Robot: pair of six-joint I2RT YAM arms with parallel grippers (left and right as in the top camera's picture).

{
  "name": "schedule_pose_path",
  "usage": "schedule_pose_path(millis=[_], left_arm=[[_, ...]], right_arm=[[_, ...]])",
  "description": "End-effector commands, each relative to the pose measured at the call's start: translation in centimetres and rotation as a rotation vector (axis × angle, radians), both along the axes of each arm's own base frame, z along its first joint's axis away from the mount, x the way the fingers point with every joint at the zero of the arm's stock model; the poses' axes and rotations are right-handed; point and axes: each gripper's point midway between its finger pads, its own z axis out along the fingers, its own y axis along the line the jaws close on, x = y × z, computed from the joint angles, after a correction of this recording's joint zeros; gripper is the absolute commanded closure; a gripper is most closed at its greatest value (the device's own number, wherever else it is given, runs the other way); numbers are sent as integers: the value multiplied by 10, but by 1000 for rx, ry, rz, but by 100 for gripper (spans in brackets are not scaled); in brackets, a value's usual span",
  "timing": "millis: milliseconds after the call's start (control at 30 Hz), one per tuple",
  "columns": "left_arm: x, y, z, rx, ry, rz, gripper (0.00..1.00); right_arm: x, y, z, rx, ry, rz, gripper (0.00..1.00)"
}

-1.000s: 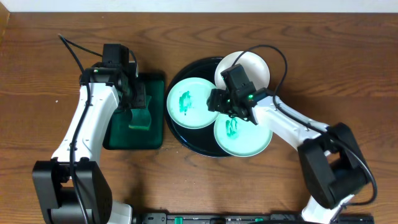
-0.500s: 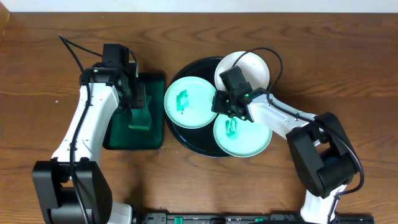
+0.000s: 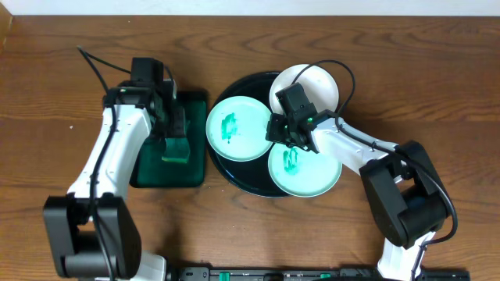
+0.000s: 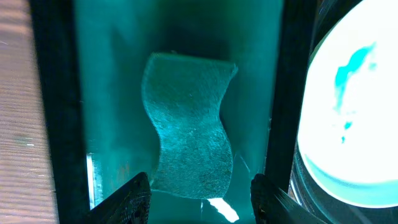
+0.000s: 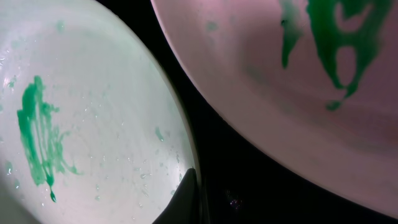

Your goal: Clean dirty plates on tray and stack at the side

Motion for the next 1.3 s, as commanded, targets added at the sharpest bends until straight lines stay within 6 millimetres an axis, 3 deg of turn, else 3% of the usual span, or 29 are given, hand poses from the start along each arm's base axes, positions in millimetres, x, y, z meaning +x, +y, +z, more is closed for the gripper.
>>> schedule_pose_path(millis=[0, 167, 433, 1000, 1267], left_arm=[[-15, -8, -35, -39, 118, -14, 49], [-23, -9, -60, -46, 199, -6, 54], [-14, -9, -73, -46, 194, -7, 53], [1, -9, -66, -45, 121, -9, 52], [3, 8, -66, 50, 112, 9, 51]], right_arm=[[-6, 2, -4, 0, 24, 12, 99], [-8, 1, -5, -6, 30, 15, 99], [-13, -2, -8, -21, 50, 22, 99], [-15, -7, -10, -35, 62, 27, 99], [-14, -9, -10, -37, 59, 30, 99]])
